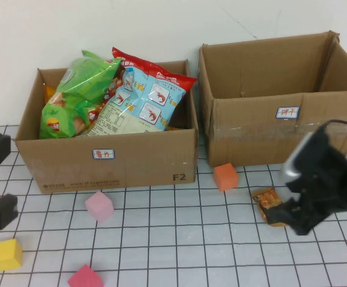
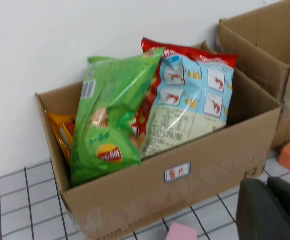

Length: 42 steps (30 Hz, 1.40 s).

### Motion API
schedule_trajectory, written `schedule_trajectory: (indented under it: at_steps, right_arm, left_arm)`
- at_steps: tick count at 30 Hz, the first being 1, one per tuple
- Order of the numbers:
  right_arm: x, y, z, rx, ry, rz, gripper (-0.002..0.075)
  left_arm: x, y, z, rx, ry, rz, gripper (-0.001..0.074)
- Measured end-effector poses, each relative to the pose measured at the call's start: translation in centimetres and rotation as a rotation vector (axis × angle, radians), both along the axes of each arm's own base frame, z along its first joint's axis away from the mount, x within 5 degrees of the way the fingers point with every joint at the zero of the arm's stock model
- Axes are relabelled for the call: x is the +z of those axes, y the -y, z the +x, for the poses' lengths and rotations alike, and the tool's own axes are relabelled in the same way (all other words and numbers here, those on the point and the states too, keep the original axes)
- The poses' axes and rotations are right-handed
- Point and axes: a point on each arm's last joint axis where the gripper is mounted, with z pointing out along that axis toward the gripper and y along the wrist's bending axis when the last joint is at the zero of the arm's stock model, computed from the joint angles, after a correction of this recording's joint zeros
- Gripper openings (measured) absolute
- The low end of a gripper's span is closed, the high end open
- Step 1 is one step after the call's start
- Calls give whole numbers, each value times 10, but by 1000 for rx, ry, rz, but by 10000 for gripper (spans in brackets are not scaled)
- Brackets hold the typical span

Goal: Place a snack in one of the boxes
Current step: Pick up the biscuit, then place the biscuit in the biscuit box

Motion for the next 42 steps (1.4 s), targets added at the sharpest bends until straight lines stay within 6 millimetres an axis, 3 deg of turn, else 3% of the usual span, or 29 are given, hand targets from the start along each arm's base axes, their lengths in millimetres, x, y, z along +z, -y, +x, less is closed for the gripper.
schedule_trajectory:
  at_steps: [7,13,15,22,26,30,36,40,42]
  right_arm:
    - [-29,-18,30,-30,-32,-31,574]
    - [-44,-19,33,-49,-82,-27,554]
    - [-44,-20,32,-41,-90,-18,507]
    - [-44,-24,27,26,-128,12,233]
    - [-39,-28,22,72,-149,44,191]
    - [-11,-31,16,119,-106,91,187]
    - [65,-27,2,130,123,131,186]
    - [124,-15,8,-2,385,113,185]
    - [150,-7,21,-137,513,108,185]
  left_arm:
    - [-4,1,-5,-10,-56,-36,-1]
    - [-7,2,-7,-20,-99,-57,-1]
    - [-7,2,-7,-21,-105,-60,0]
    - [-7,2,-7,-22,-106,-63,0]
    - [-7,2,-7,-22,-107,-65,-1]
    - [-7,2,-7,-22,-107,-65,0]
    - [-7,2,-7,-22,-107,-65,-1]
    - [-7,3,-7,-23,-107,-64,-1]
    - [-7,3,-7,-23,-107,-64,0]
